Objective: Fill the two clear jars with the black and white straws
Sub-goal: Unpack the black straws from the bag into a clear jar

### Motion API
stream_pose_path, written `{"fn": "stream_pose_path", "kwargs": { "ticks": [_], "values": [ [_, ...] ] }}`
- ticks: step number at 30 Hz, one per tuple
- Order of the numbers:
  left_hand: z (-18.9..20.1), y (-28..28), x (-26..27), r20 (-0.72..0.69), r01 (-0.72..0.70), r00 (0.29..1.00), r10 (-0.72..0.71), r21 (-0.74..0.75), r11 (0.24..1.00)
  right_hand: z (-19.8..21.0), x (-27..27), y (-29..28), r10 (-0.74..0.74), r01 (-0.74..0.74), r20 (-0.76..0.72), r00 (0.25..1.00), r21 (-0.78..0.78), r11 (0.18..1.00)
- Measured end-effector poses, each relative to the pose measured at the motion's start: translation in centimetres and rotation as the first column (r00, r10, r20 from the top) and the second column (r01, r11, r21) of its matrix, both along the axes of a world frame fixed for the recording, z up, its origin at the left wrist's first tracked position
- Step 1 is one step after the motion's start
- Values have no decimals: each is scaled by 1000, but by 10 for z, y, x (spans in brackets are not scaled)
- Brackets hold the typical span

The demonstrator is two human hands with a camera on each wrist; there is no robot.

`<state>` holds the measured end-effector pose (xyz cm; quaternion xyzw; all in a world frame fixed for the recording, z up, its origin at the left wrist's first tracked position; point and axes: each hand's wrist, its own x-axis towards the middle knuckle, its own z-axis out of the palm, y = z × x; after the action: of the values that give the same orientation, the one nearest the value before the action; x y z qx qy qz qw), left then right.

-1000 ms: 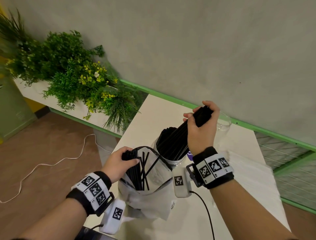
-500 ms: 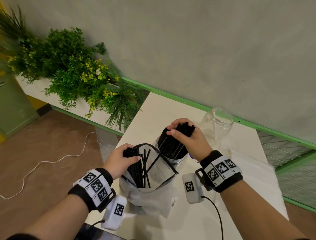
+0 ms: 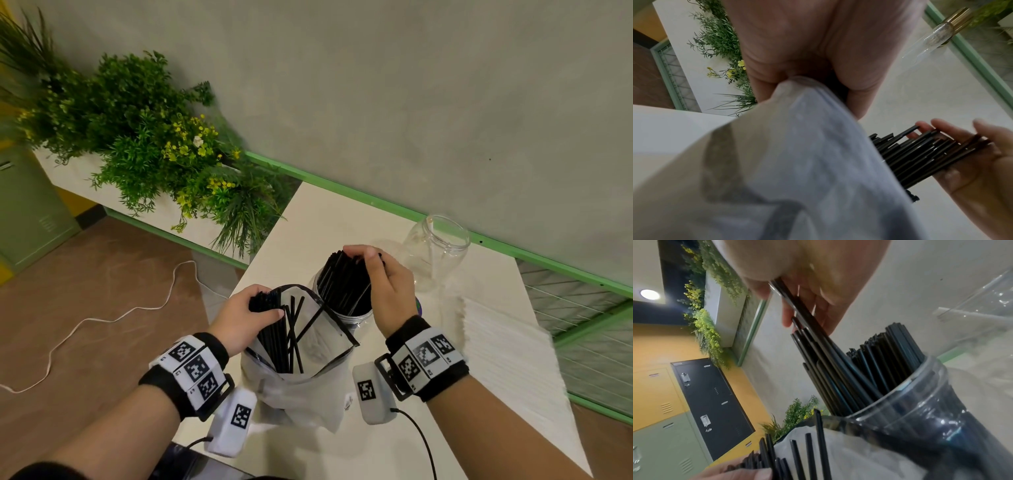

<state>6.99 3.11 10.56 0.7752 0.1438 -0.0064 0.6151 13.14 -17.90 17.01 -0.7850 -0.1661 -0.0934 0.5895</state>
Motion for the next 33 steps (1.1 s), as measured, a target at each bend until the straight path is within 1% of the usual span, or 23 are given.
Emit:
{"fn": "stream_pose_path", "kwargs": {
  "ticks": [2, 3, 5, 6, 8, 10, 13, 15, 19, 21, 23, 25, 26, 28, 29, 31, 32, 33],
  "values": [
    [-1, 0, 0, -3, 1, 1000, -1, 2, 1000, -1, 3, 2, -31, 32, -16, 999, 30, 999],
    [-1, 0, -1, -5, 1, 1000, -1, 0, 1000, 0, 5, 2, -40, 39, 2, 999, 36, 999],
    [-1, -1, -1, -6, 3, 1000, -3, -2, 1000, 0, 8, 1, -9, 9, 61, 998, 12, 1000],
    [-1, -1, -1, -6, 4, 1000, -4, -5, 1000, 0, 10, 0, 11, -7, 86, 996, -43, 999],
    [-1, 0, -2, -5, 8, 1000, -8, -9, 1000, -4, 11, 0, 64, -37, 122, 991, -215, 976],
    [0, -1, -3, -5, 9, 1000, -9, -4, 1000, -9, 10, 1, 134, -73, 144, 981, -367, 927],
    [1, -3, -3, -2, 7, 1000, -7, -3, 1000, -22, 10, 4, 201, -73, 195, 960, -518, 852],
    [1, -4, -4, 0, 14, 1000, -14, -11, 1000, -27, 12, 5, 207, -70, 194, 959, -545, 836],
    [1, -2, -5, -7, 8, 1000, -9, -24, 1000, -25, 17, -2, 128, 5, 238, 963, -491, 871],
    [1, -1, -6, -14, 4, 1000, -4, -22, 1000, -28, 16, -7, 118, 28, 253, 960, -508, 861],
    [1, -1, -6, -13, 5, 1000, -6, -29, 1000, -36, 10, -12, 163, -11, 209, 964, -582, 813],
    [2, -1, -6, -10, 3, 1000, -3, -38, 999, -42, 4, -17, 259, -59, 209, 943, -661, 748],
    [1, -1, -5, -10, 2, 1000, -3, -39, 999, -42, 3, -19, 305, -97, 194, 932, -679, 728],
    [1, -1, -5, -14, 4, 1000, -5, -37, 999, -39, 3, -22, 350, -202, 77, 934, -693, 692],
    [1, -1, -6, -18, 6, 1000, -6, -36, 999, -39, 5, -25, 366, -210, 65, 928, -721, 660],
    [2, -1, -6, -20, 7, 1000, -8, -36, 999, -45, 14, -31, 414, -107, 183, 891, -804, 585],
    [2, -1, -6, -20, 6, 1000, -6, -34, 999, -49, 18, -36, 440, -64, 217, 871, -840, 540],
    [3, -1, -6, -19, 4, 1000, -5, -30, 1000, -49, 20, -39, 448, -46, 209, 869, -868, 494]
  ]
}}
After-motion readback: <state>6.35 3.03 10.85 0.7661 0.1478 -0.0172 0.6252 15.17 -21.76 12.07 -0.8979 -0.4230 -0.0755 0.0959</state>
